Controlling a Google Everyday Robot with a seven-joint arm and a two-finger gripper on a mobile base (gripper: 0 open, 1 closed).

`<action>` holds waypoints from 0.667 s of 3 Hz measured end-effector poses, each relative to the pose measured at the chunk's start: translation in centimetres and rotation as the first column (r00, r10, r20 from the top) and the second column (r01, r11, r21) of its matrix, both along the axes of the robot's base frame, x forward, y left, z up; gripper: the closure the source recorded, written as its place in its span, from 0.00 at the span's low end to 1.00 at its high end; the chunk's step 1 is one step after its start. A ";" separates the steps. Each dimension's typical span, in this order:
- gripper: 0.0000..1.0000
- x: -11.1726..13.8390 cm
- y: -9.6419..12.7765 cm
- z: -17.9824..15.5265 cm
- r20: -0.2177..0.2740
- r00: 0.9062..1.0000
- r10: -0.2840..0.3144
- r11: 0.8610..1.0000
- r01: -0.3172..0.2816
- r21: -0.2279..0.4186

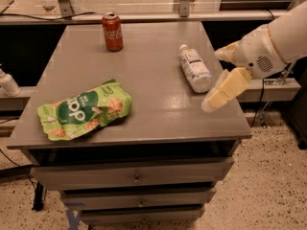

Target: Pick coke can

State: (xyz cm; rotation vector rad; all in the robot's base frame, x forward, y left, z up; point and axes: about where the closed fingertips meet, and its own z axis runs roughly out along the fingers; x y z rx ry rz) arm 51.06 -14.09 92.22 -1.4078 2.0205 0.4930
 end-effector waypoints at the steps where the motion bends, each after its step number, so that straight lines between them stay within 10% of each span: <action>1: 0.00 3.3 4.2 1.3 0.032 0.999 0.024 0.977 -0.030 0.211; 2: 0.00 3.3 4.2 1.3 0.032 0.999 0.024 0.977 -0.030 0.211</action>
Offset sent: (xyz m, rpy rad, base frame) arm 0.0269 0.0303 0.0089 0.1558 -0.0296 0.0190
